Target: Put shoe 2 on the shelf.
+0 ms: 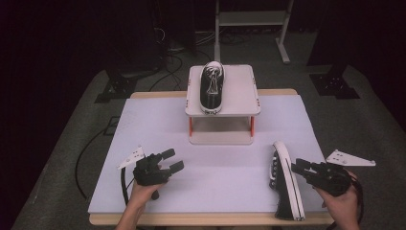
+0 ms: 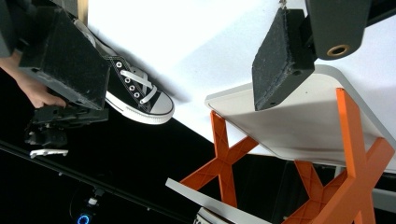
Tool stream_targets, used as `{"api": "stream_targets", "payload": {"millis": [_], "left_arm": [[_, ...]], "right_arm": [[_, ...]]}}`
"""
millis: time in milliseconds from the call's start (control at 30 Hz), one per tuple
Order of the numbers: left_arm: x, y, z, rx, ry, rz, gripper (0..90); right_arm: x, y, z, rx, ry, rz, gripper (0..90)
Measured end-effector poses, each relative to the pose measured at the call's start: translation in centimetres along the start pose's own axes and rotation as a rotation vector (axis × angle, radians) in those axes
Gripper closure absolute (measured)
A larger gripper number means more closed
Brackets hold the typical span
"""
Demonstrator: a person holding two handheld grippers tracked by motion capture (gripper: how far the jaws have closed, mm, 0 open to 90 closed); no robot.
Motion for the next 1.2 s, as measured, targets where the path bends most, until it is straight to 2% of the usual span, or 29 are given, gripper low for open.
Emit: {"api": "stream_targets", "payload": {"millis": [100,167,267,333,467,533,600,700,867,1067,1200], "left_arm": [[0.0,0.0,0.0,-0.001,0.002,0.000,18.5],[-0.1,0.1,0.0,0.002,0.004,-0.001,18.5],[-0.1,0.2,-0.1,0.003,0.002,-0.004,18.5],[-0.1,0.2,-0.2,0.007,0.009,-0.002,18.5],[-0.3,0.1,-0.2,0.003,0.011,-0.005,18.5],[-0.3,0.1,-0.2,0.003,0.009,-0.008,18.5],[-0.4,0.0,-0.2,0.002,0.012,-0.010,18.5],[-0.5,-0.1,-0.2,0.004,0.007,-0.010,18.5],[-0.5,0.0,-0.2,0.009,0.005,-0.010,18.5],[-0.4,0.0,-0.2,0.008,0.007,-0.008,18.5],[-0.5,-0.1,-0.2,0.010,0.005,-0.012,18.5]], "right_arm": [[0.4,-0.6,-1.0,0.032,0.023,-0.001,64.7],[0.2,-1.2,-1.4,0.039,0.048,-0.021,65.1],[-0.6,-1.7,-0.9,-0.007,0.094,-0.062,68.2],[-0.6,-1.4,-0.6,-0.014,0.073,-0.049,69.7],[-0.7,-0.1,0.7,-0.074,0.077,-0.036,69.4],[-0.7,0.6,1.4,-0.097,0.056,-0.029,69.5],[-0.9,1.3,2.4,-0.103,0.018,-0.009,72.1],[-1.0,1.7,3.0,-0.091,-0.032,0.010,73.5],[-1.1,2.0,3.6,-0.092,-0.043,0.019,74.7],[-1.7,3.1,4.9,-0.145,-0.048,0.013,73.4],[-2.3,3.9,6.0,-0.150,-0.101,0.029,76.6]]}}
Point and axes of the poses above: each handheld gripper's, and its own axes: y roughly backward along the jaws, x roughly out of its top, z roughly to its right, the point moved 9 cm from there along -y, roughly forward along the jaws, and after that the axes turned 12 degrees about z, right-handed, at the moved point
